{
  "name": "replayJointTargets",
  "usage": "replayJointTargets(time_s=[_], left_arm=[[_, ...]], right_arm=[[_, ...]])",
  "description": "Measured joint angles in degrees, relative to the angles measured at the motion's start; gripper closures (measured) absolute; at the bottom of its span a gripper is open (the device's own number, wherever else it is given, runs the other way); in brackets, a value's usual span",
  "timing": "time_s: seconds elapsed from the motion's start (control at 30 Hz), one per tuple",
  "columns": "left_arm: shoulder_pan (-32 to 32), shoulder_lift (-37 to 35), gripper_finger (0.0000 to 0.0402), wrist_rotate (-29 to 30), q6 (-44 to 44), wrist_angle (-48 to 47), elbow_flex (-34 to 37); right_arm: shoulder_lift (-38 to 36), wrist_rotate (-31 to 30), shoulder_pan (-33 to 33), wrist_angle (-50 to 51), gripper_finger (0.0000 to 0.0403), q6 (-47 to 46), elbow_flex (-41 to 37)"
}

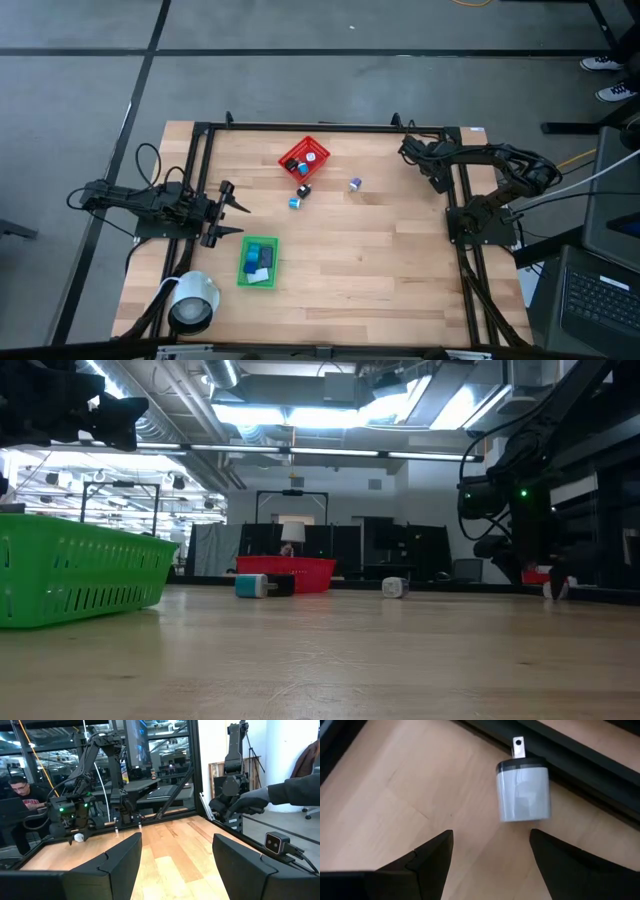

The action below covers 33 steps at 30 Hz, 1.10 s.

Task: Pick & Place Office items
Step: Put the white charger adapter into the red bin

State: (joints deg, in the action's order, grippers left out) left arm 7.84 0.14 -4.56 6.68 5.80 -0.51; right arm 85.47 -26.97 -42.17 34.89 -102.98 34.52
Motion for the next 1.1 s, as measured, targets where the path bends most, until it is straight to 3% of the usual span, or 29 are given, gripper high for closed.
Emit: replayJointTargets(time_s=[0.4, 0.8, 1.1], left_arm=[[-0.02, 0.00, 0.0162, 0.00, -0.02, 0.00, 0.00], [0.00, -0.01, 0.0162, 0.00, -0.04, 0.00, -0.01], [0.00, 0.00, 0.0162, 0.00, -0.03, 0.00, 0.00]], right_arm=[[-0.15, 3.18, -0.15, 4.49, 0.0131, 5.09, 0.13], [-0.04, -3.27, -3.36, 6.90, 0.0131, 8.81, 1.81], [-0.04, -1.39, -6.16, 6.65, 0.0131, 12.39, 3.20]])
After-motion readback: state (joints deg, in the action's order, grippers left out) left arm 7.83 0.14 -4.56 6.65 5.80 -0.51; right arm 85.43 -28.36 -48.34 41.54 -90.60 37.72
